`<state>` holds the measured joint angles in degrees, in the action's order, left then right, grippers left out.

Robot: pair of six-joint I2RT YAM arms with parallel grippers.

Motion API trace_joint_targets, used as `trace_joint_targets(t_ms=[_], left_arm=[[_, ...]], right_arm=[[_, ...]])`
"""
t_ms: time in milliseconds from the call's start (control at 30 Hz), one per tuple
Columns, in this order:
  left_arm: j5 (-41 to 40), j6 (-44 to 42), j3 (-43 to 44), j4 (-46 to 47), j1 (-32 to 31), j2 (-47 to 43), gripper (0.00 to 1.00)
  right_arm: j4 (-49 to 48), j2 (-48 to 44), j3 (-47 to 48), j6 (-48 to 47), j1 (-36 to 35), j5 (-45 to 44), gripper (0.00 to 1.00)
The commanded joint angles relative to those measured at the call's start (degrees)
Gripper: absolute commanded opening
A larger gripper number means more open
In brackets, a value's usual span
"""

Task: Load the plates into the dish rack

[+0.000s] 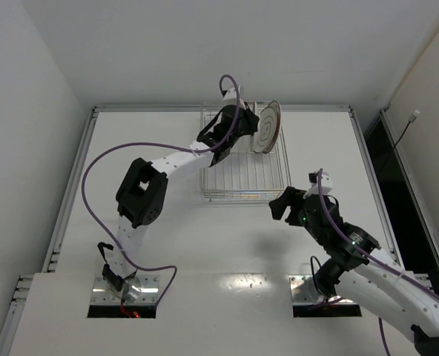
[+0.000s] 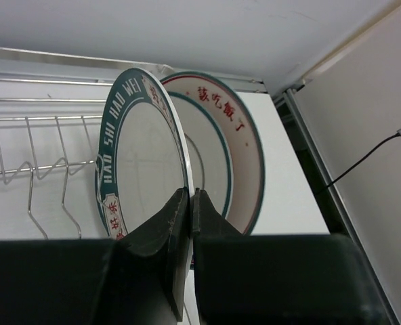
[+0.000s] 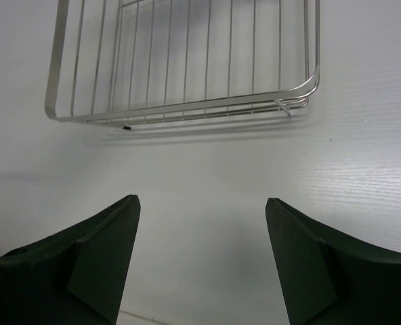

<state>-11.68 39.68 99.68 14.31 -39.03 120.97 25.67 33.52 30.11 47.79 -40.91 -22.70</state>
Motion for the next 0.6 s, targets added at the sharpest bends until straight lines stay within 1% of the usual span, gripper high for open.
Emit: trace_joint_targets(t_ms=[0, 133, 233, 267, 300, 333, 400, 433, 467, 500, 533, 567], left_arm=[[-1.7, 0.0, 0.5, 4.9, -0.3, 1.4, 0.00], [-1.7, 0.0, 1.3, 3.3, -0.3, 3.2, 0.00], [-0.2, -1.5, 2.6, 2.5, -0.3, 3.2, 0.00], [0.3, -2.8, 2.6, 1.5, -0.3, 3.2, 0.01], [1.0, -3.4, 3.3, 1.5, -0.3, 3.2, 0.12], [2.4, -3.4, 3.9, 0.6, -0.3, 3.2, 0.18], [3.6, -3.9, 3.9, -1.8, -0.3, 2.6, 0.26], [4.1, -4.5, 3.9, -2.7, -0.3, 0.9, 0.34], [4.6, -4.5, 2.9, -3.4, -0.8, -0.2, 0.39], [4.7, -5.9, -0.4, -3.4, -1.4, -1.7, 0.52], [2.3, -6.5, -2.4, -2.5, -1.4, -5.0, 0.59], [1.6, -7.0, -3.9, -2.0, -2.0, -6.7, 0.65]], right_arm=[[-2.5, 0.8, 0.5, -0.7, 0.8, 0.6, 0.72], [-3.5, 2.0, 0.5, -1.2, 2.2, 2.4, 0.72], [-4.1, 2.7, 0.5, -1.8, 2.9, 3.6, 0.72], [-4.1, 3.3, 0.5, -1.8, 3.5, 3.6, 0.72], [-4.1, 4.0, 0.5, -2.4, 3.6, 4.1, 0.72], [-4.7, 4.0, 0.5, -2.4, 4.2, 4.7, 0.73], [-4.7, 4.7, 1.1, -3.0, 4.2, 5.2, 0.73], [-4.7, 5.5, 1.1, -3.1, 4.8, 5.2, 0.73], [-4.7, 6.1, 1.1, -3.6, 4.8, 5.7, 0.73], [-4.7, 6.1, 1.6, -3.6, 5.4, 6.3, 0.73], [-4.7, 6.6, 1.6, -3.6, 5.4, 6.3, 0.73], [-4.7, 7.3, 1.6, -3.6, 5.9, 6.8, 0.73]])
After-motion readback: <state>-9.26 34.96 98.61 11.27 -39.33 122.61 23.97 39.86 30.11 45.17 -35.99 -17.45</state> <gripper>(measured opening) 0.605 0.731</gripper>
